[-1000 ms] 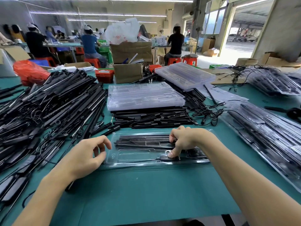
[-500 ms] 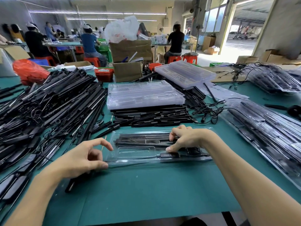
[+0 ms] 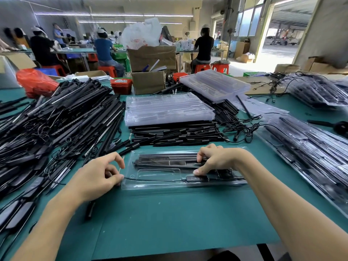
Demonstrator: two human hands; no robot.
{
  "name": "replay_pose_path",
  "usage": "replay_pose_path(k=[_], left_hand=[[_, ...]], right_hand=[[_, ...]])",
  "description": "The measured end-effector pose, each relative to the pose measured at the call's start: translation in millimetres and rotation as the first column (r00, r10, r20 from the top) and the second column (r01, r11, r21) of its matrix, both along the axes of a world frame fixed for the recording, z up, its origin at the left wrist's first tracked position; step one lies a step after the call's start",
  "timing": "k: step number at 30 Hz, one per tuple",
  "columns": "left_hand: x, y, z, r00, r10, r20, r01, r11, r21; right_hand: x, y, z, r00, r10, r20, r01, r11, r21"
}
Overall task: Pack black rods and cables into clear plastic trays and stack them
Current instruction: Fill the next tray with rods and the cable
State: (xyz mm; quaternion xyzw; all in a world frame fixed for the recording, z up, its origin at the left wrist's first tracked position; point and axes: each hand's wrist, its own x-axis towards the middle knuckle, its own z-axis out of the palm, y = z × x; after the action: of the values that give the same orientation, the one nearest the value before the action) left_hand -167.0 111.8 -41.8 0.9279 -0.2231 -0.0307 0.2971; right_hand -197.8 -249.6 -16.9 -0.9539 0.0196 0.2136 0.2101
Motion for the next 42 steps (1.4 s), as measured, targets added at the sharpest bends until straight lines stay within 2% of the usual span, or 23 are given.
replay_pose_path(k=[3,5,10,14,18,21,23,24,25,26,27,28,29,31,34,36,38,40,41,42], left_hand=[[0.0,-1.7,6.0,0.997,0.029,-0.072,-0.03,0.999,-0.014],[2.4,-8.4,9.4,0.994,0.089,-0.07,-0.09,0.996,-0.012],[7.5,-24.9,11.8,0.966,0.255,-0.037,-0.242,0.946,0.217],[8.4,-35.0,8.9,0.929,0.365,0.061,-0.367,0.886,0.284],[10.2,-49.2,0.0,0.936,0.352,0.006,-0.331,0.875,0.354],[11.2,-51.5,-3.6,0.929,0.369,-0.021,-0.344,0.885,0.315],[13.6,-49.6,-4.7,0.922,0.385,-0.034,-0.365,0.896,0.253],[15.4,-48.8,-5.4,0.919,0.393,-0.045,-0.375,0.902,0.215],[17.5,-47.9,-5.6,0.914,0.399,-0.065,-0.384,0.908,0.17],[19.5,-47.4,-5.8,0.91,0.403,-0.096,-0.393,0.913,0.111],[20.8,-47.5,-5.5,0.907,0.4,-0.13,-0.399,0.916,0.038],[21.7,-48.1,-5.2,0.904,0.394,-0.167,-0.407,0.912,-0.054],[22.7,-48.9,-4.7,0.901,0.384,-0.203,-0.418,0.894,-0.161],[22.9,-49.6,-1.3,0.895,0.379,-0.233,-0.438,0.846,-0.304],[24.6,-46.5,3.5,0.896,0.41,-0.169,-0.441,0.787,-0.431],[25.9,-43.8,9.6,0.893,0.411,-0.183,-0.441,0.723,-0.532],[28.1,-40.0,16.7,0.888,0.416,-0.197,-0.448,0.684,-0.576],[31.8,-35.3,25.2,0.883,0.416,-0.219,-0.456,0.646,-0.612],[33.5,-33.6,30.1,0.879,0.417,-0.233,-0.463,0.626,-0.627],[35.9,-31.4,34.2,0.873,0.421,-0.246,-0.472,0.602,-0.644]], right_hand=[[-0.5,1.7,-3.1,1.0,-0.004,0.022,0.005,1.0,-0.031],[0.2,5.0,-5.1,0.999,-0.008,0.053,0.012,0.996,-0.084],[2.3,17.6,-3.0,0.997,-0.02,0.072,0.034,0.982,-0.186],[3.8,24.6,-3.7,0.996,-0.022,0.086,0.041,0.973,-0.226],[-0.8,14.6,-7.0,0.994,-0.023,0.106,0.036,0.992,-0.122],[-7.8,6.3,-4.8,0.991,-0.066,0.117,0.057,0.995,0.079],[-10.2,1.2,-1.2,0.964,-0.209,0.164,0.133,0.914,0.382],[-11.0,-1.8,0.4,0.921,-0.333,0.205,0.19,0.839,0.509],[-10.3,-7.2,1.3,0.836,-0.488,0.251,0.278,0.771,0.573],[-8.7,-15.5,1.2,0.71,-0.631,0.314,0.407,0.731,0.548],[-9.2,-26.2,-0.8,0.581,-0.72,0.38,0.573,0.693,0.438],[-12.3,-36.4,-3.5,0.506,-0.762,0.405,0.711,0.634,0.305],[-15.5,-46.6,-7.5,0.489,-0.793,0.364,0.785,0.582,0.213],[-19.7,-62.9,-15.4,0.543,-0.813,0.21,0.793,0.579,0.193],[-23.4,-72.4,-20.1,0.572,-0.812,0.113,0.74,0.571,0.355],[-24.4,-72.5,-18.0,0.55,-0.833,0.058,0.712,0.504,0.489],[-27.7,-73.3,-11.9,0.551,-0.833,-0.055,0.667,0.399,0.629],[-34.5,-72.8,-5.4,0.669,-0.712,-0.211,0.53,0.259,0.807],[-38.2,-72.3,-4.7,0.742,-0.624,-0.246,0.428,0.159,0.89],[-42.0,-70.5,-5.5,0.791,-0.552,-0.263,0.321,0.009,0.947]])
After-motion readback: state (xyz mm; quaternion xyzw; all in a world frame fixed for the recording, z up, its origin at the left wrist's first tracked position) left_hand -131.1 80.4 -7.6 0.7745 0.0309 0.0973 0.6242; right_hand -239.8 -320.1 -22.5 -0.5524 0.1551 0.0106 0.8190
